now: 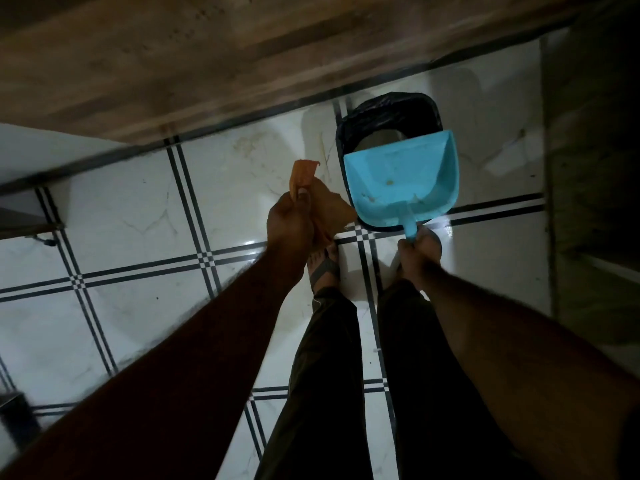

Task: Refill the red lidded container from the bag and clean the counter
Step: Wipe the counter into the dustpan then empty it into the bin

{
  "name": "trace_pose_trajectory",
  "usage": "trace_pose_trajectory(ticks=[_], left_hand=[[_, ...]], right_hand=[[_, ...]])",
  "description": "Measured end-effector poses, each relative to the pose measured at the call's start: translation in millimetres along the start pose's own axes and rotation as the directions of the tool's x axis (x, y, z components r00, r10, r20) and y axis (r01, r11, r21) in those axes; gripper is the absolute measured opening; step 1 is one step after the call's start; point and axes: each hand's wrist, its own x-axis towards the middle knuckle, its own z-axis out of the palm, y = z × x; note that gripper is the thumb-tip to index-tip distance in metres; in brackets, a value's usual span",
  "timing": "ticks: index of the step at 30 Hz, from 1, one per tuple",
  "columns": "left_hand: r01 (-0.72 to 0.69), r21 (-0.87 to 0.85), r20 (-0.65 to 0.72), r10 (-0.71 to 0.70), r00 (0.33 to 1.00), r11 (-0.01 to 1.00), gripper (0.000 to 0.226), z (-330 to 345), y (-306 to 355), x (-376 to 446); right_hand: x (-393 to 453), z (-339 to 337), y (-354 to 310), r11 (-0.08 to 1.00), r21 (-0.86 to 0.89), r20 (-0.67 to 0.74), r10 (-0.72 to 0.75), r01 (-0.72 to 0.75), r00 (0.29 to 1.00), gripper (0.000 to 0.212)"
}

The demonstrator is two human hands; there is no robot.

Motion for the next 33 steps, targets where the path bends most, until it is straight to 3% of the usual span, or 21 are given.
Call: trace_pose_trajectory(ticks=[5, 7, 10, 13, 15, 17, 19, 21, 22, 24, 27, 30, 33], left_hand=[[0.0, 0.025, 0.035, -0.001, 0.999, 1.0, 0.013, 9.1, -1.4, 6.0], [-0.014, 0.024, 0.025, 0.013, 1.0, 1.0, 0.012, 12.3, -3.0, 9.9], [-0.017, 0.028, -0.013, 0.017, 1.0, 0.999, 0.019, 11.1, -6.0, 4.0], [0.047, 0.069, 0.057, -0.051, 0.997, 0.996, 0.027, 11.6, 11.8, -18.4], [0.01, 0.272, 0.22, -0.073, 0.973, 0.962, 0.041, 26.9, 42.2, -34.9], [0.008, 0.425, 0.32, -0.158, 0.934, 0.905, 0.059, 38.2, 72.6, -59.3], [0.043, 0.258, 0.533, -0.179, 0.827, 0.965, 0.038, 36.4, 86.6, -86.8], [-0.011, 0.068, 0.565, -0.029, 0.824, 0.998, 0.043, 28.9, 106.2, -122.4], [-0.029, 0.04, 0.582, 0.001, 0.813, 0.999, 0.053, 28.9, 121.3, -140.1], [-0.117, 0.139, 0.603, 0.01, 0.798, 0.983, 0.065, 44.5, 156.7, -176.0], [-0.264, 0.21, 0.647, 0.068, 0.759, 0.941, 0.064, 78.0, 200.5, -225.8], [-0.4, 0.232, 0.672, 0.151, 0.725, 0.886, 0.047, 112.8, 231.7, -275.0], [-0.46, 0.253, 0.694, 0.172, 0.699, 0.851, 0.037, 154.3, 255.0, -319.1]], right_hand=[[0.9, -0.7, -14.1, 0.991, -0.074, 0.003, 0.109, -0.108, 0.994, 0.042], [35.8, 17.2, 16.5, 0.982, -0.058, 0.031, 0.182, -0.18, 0.983, 0.055], [18.7, -4.1, 5.4, 0.977, -0.076, 0.11, 0.209, -0.201, 0.972, 0.07], [-63.3, -70.1, -62.2, 0.975, -0.173, 0.082, 0.158, -0.142, 0.984, 0.044], [-95.8, -100.3, -86.9, 0.992, 0.001, 0.005, 0.126, -0.126, 0.992, 0.034], [-131.9, -137.1, -110.8, 0.898, 0.404, 0.106, 0.143, -0.174, 0.984, 0.032], [-175.0, -181.3, -134.0, 0.643, 0.681, 0.413, 0.06, -0.351, 0.909, 0.059], [-230.8, -240.2, -162.9, 0.464, 0.768, 0.537, -0.093, -0.441, 0.838, 0.083], [-259.6, -270.5, -177.0, 0.434, 0.792, 0.536, -0.159, -0.429, 0.829, 0.081], [-300.7, -324.8, -188.8, 0.419, 0.846, 0.465, -0.273, -0.33, 0.842, 0.052], [-341.2, -396.3, -185.5, 0.446, 0.883, 0.304, -0.312, -0.144, 0.9, 0.025], [-372.2, -452.3, -166.2, 0.385, 0.922, 0.134, -0.224, -0.039, 0.965, 0.028], [-390.6, -490.5, -129.6, 0.316, 0.948, 0.003, -0.106, 0.031, 0.994, 0.058]])
